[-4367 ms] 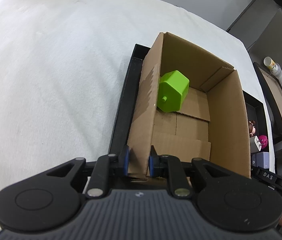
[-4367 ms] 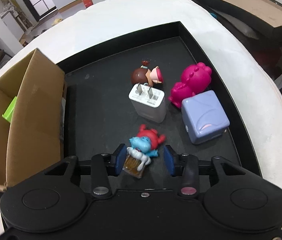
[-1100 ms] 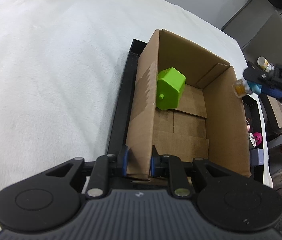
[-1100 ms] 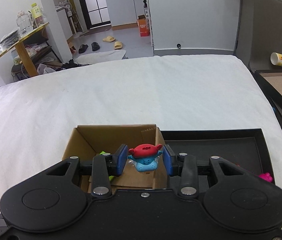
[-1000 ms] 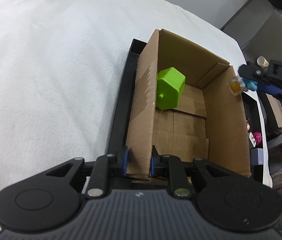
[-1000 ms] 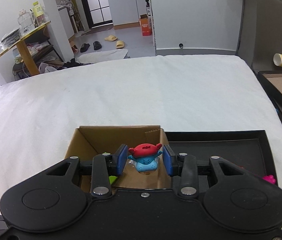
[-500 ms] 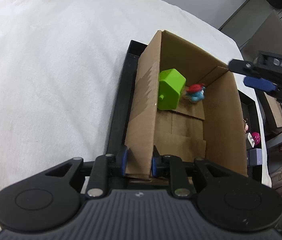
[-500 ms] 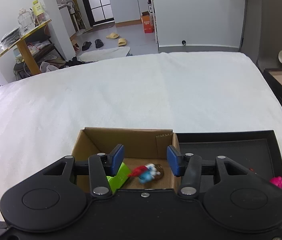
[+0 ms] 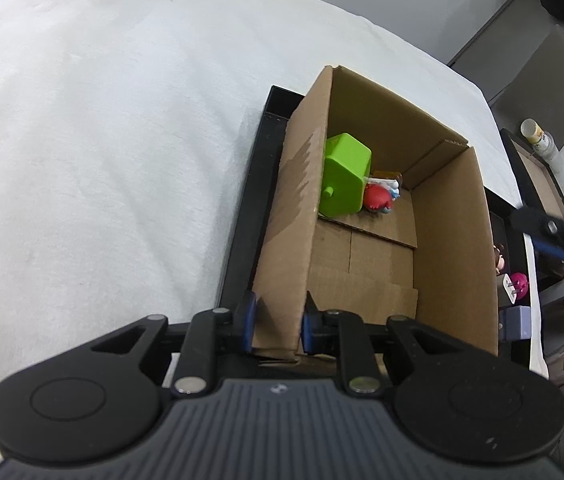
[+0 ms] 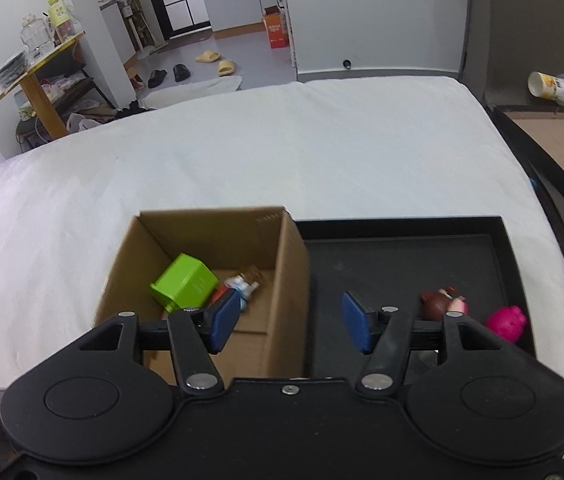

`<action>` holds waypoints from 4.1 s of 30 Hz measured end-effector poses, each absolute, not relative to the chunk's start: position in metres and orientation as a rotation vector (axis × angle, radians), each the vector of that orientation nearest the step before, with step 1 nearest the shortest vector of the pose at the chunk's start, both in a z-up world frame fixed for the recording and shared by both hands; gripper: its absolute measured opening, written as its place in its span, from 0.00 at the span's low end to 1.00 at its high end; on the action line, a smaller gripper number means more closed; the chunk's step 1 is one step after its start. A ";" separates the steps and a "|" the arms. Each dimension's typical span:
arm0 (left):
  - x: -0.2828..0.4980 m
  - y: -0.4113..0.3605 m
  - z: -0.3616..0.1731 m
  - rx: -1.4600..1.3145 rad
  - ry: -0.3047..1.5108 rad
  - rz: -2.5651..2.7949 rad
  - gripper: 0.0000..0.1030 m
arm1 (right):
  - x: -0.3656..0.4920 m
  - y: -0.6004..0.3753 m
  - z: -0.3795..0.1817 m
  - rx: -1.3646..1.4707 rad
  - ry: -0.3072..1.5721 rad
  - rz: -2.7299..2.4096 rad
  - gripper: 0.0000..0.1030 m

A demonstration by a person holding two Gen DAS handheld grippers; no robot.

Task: Organize rigid objects
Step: 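Move the right tool back to the tray and grasp the lavender box, then lift the lavender box with the right tool toward the cardboard box, then lower the lavender box into the cardboard box and open the right tool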

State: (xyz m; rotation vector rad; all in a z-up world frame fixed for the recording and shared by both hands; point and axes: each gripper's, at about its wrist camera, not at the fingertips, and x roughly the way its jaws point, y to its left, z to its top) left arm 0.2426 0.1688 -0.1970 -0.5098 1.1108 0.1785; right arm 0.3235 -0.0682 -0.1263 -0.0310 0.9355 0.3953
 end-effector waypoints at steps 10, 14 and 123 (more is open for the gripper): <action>0.242 0.171 -0.194 -0.512 1.106 0.215 0.20 | 0.309 -0.108 -0.127 -0.059 0.981 0.379 0.60; 0.242 0.170 -0.193 -0.506 1.107 0.218 0.20 | 0.306 -0.128 -0.129 -0.061 0.991 0.358 0.60; 0.228 0.173 -0.201 -0.542 1.086 0.144 0.21 | 0.312 -0.012 -0.112 -0.138 0.961 0.585 0.38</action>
